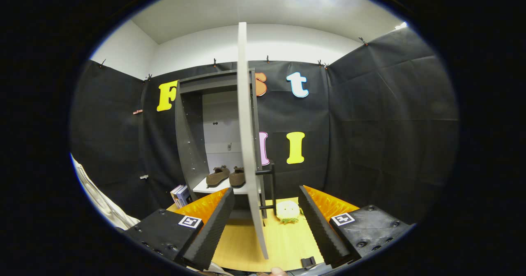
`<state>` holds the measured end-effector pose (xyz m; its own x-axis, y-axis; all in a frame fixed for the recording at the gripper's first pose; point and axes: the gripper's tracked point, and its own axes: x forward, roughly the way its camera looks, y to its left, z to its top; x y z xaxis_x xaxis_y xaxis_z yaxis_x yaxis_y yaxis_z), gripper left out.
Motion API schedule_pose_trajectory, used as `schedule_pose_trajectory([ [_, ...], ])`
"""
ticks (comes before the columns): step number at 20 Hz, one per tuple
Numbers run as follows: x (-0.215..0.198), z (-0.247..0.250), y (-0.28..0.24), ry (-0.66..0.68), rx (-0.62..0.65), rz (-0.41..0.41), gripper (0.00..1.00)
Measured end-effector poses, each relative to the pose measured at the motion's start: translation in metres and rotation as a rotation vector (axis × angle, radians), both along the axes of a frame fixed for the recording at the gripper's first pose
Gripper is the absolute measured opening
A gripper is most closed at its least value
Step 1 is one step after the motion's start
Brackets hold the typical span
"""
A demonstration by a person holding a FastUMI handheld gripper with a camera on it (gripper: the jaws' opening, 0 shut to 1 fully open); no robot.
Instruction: Open the shoe cabinet door, grab the shoes and put them into the shoe cabinet, then close the shoe cabinet door.
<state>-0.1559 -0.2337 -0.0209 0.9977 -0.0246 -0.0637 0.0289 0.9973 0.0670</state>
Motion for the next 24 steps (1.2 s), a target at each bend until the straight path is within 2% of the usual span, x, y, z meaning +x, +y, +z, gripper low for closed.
schedule_pose_trajectory([
  [4, 0.023, -0.022, -0.031, 0.044, 0.029, 0.054, 0.99],
  [9, 0.055, -0.038, -0.027, 0.097, 0.076, 0.151, 0.99],
  [11, 0.059, -0.040, -0.015, 0.107, 0.079, 0.200, 0.98],
  [17, 0.064, -0.044, 0.002, 0.127, 0.088, 0.231, 0.98],
  [24, 0.070, -0.048, 0.065, 0.126, 0.097, 0.272, 0.98],
])
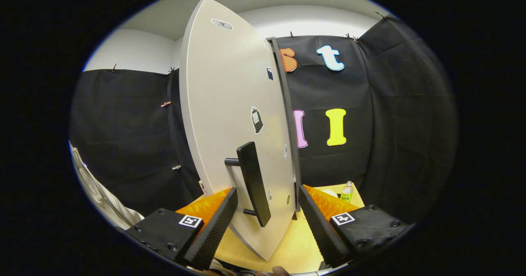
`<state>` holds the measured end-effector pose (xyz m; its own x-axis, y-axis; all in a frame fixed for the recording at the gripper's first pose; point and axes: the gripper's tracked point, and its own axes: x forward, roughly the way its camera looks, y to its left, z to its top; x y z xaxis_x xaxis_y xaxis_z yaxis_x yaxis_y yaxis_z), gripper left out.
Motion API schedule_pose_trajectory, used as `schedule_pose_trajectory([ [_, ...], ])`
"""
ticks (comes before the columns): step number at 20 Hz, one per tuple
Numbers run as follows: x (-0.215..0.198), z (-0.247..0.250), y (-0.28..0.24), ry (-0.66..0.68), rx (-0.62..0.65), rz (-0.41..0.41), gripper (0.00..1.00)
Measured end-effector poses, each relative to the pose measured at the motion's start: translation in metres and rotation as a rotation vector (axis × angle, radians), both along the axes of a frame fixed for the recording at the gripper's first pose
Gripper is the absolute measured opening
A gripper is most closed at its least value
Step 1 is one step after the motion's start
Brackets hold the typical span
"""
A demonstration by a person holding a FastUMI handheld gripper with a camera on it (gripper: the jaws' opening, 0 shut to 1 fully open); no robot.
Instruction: Open the shoe cabinet door, grab the shoes and put them into the shoe cabinet, then close the shoe cabinet door.
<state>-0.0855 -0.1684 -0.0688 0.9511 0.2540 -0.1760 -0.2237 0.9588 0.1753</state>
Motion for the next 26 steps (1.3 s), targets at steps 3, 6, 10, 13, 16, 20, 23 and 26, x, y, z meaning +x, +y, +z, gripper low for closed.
schedule_pose_trajectory([
  [3, 0.009, 0.000, 0.023, -0.015, -0.014, -0.021, 0.98],
  [6, 0.022, -0.004, 0.047, -0.014, -0.004, -0.048, 0.98],
  [10, 0.034, -0.005, 0.085, -0.020, 0.003, -0.042, 0.98],
  [13, 0.050, -0.012, 0.111, -0.016, 0.011, -0.018, 0.98],
  [16, 0.064, -0.017, 0.135, -0.006, 0.021, 0.007, 0.99],
  [20, 0.076, -0.016, 0.162, -0.012, 0.017, 0.048, 1.00],
  [23, 0.079, -0.016, 0.177, -0.018, 0.019, 0.079, 1.00],
  [26, 0.080, -0.015, 0.182, -0.021, 0.010, 0.085, 1.00],
])
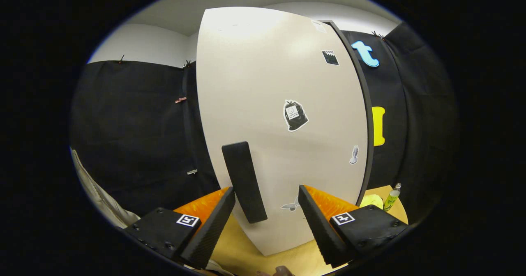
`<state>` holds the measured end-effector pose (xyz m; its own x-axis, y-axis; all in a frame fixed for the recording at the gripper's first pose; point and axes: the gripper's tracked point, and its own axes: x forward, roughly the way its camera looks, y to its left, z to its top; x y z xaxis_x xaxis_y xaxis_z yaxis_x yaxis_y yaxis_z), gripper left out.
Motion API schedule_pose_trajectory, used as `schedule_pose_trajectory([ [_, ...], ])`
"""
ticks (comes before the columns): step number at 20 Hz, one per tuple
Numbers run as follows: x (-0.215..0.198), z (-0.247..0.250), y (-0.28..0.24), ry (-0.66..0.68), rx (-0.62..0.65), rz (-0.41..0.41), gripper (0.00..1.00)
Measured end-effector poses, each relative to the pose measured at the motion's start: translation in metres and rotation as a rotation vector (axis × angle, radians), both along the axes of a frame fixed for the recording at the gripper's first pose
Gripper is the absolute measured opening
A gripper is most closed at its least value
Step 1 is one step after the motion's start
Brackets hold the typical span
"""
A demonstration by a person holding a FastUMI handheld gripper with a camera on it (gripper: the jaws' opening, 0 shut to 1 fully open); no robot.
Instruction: Open the shoe cabinet door, grab the shoes and put them into the shoe cabinet, then close the shoe cabinet door.
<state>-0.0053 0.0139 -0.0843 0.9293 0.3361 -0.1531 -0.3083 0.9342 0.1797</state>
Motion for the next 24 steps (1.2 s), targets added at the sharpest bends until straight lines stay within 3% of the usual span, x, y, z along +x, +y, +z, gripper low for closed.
schedule_pose_trajectory([
  [24, -0.014, 0.013, -0.015, -0.016, -0.048, -0.073, 0.98],
])
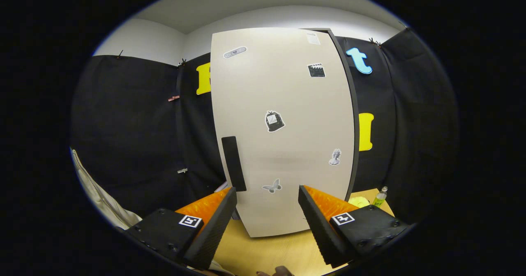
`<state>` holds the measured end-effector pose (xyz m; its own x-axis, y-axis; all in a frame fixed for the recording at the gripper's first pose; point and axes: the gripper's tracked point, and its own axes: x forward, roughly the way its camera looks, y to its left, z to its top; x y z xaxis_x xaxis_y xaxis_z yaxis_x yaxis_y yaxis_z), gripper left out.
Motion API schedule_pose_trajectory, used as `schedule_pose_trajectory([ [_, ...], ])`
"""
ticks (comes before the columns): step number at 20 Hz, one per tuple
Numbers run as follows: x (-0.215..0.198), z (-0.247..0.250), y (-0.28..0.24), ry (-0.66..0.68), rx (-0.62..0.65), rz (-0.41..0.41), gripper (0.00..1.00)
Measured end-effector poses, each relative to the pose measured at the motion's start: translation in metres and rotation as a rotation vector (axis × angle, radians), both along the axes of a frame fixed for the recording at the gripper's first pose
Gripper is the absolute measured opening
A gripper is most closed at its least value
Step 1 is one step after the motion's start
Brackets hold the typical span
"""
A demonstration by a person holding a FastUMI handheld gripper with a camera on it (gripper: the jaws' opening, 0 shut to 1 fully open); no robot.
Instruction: Open the shoe cabinet door, grab the shoes and put them into the shoe cabinet, then close the shoe cabinet door.
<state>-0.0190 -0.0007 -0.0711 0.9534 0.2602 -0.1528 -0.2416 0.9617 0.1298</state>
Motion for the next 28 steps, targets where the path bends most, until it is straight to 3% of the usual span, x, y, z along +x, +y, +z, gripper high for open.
schedule_pose_trajectory([
  [28, 0.0004, 0.0078, -0.0097, -0.029, -0.027, -0.058, 0.98],
])
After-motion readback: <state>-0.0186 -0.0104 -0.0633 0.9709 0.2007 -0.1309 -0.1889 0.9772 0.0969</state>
